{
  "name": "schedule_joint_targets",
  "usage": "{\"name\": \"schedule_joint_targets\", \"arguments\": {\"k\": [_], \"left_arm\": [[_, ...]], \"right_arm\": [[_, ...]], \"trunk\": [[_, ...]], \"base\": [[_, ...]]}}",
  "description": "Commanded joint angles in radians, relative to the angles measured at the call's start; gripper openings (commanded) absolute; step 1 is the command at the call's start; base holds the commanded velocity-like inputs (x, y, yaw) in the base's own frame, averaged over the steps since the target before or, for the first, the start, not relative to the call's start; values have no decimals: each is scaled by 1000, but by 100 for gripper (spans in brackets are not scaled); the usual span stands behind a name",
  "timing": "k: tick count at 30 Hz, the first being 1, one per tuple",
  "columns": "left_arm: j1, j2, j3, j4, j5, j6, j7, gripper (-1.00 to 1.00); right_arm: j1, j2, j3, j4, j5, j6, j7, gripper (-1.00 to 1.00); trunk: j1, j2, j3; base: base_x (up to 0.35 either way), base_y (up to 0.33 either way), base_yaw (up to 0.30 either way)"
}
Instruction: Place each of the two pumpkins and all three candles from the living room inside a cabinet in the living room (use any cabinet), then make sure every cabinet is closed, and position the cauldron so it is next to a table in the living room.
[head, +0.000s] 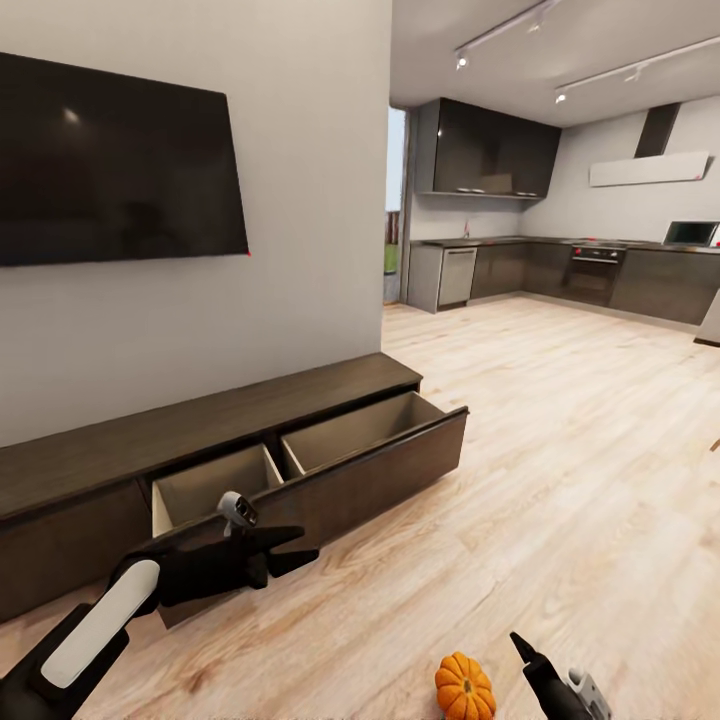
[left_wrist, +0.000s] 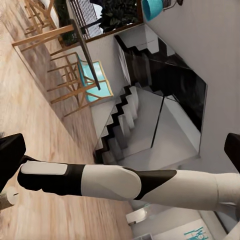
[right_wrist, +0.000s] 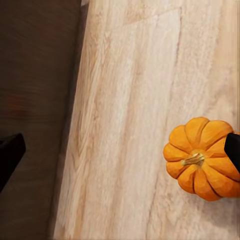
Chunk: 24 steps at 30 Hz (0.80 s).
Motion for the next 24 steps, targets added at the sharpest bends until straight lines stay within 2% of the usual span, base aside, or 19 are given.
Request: {"name": "schedule_joint_targets", "arguments": {"k": [1, 19, 21, 24], "left_arm": [[-1, 1, -1, 1, 3, 4, -2, 100], [-1, 0, -5, 2, 3, 4, -2, 100], [-1, 0, -5, 2, 4, 4, -3, 100], [-1, 0, -2, 2, 4, 4, -3, 100]], "right_arm": [[-1, 0, -2, 4, 0, -5, 5, 100], [-1, 0, -2, -5, 6, 0, 23, 100], [-1, 0, 11, -8, 7, 2, 48, 100], [-1, 0, 80, -11, 3, 8, 105, 100]], "trunk": [[4, -8, -4], [73, -134, -61], [80, -148, -67], [92, -169, -76]], "base": [[0, 0, 0], [0, 0, 0], [0, 0, 0], [0, 0, 0]]}}
